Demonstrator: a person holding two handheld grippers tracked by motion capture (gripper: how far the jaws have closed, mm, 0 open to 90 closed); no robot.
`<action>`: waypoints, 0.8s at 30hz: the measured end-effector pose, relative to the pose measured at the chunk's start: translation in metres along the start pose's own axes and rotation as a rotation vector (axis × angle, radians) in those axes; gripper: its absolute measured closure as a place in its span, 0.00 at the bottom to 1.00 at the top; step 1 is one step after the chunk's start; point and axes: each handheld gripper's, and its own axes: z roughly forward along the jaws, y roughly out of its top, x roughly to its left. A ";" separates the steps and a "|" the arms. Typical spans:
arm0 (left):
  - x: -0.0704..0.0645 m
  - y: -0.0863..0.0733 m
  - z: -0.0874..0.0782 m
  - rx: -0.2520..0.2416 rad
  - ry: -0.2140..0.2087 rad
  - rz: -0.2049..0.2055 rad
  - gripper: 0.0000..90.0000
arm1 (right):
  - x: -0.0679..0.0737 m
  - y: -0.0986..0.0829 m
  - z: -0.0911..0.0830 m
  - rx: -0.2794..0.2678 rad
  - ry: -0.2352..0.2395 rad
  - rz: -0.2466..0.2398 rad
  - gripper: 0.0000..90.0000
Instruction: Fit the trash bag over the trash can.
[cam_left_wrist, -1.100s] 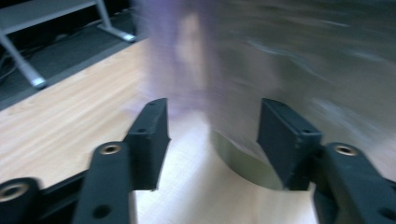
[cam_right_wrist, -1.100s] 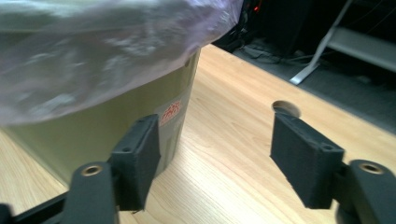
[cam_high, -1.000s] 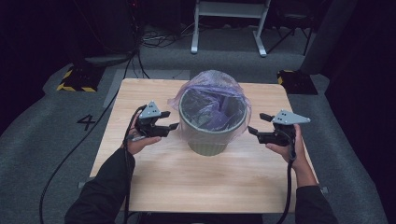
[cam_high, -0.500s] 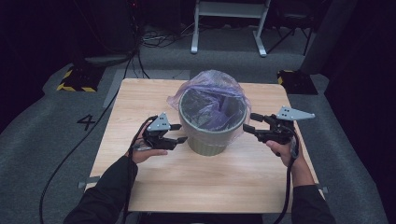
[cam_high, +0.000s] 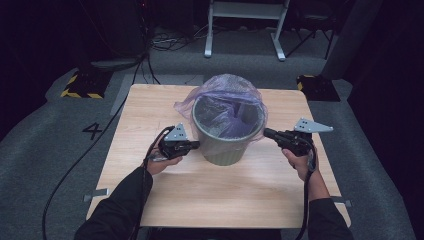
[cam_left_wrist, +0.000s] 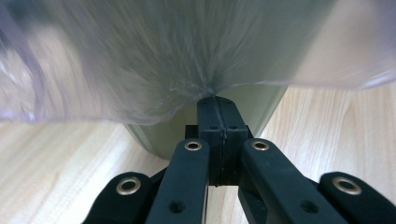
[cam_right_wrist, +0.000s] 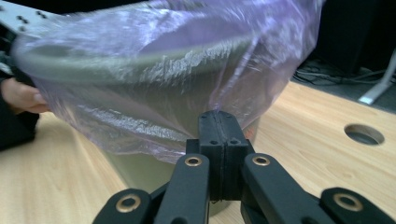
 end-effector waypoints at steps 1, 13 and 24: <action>0.000 -0.002 0.003 0.010 -0.009 -0.002 1.00 | -0.002 -0.003 0.002 0.003 -0.001 0.010 1.00; -0.004 -0.012 -0.003 -0.003 0.007 0.012 0.90 | -0.012 -0.027 0.011 0.085 -0.043 0.023 0.81; -0.011 -0.001 -0.028 -0.113 0.090 -0.015 0.19 | 0.001 0.022 -0.032 0.056 -0.162 -0.168 0.29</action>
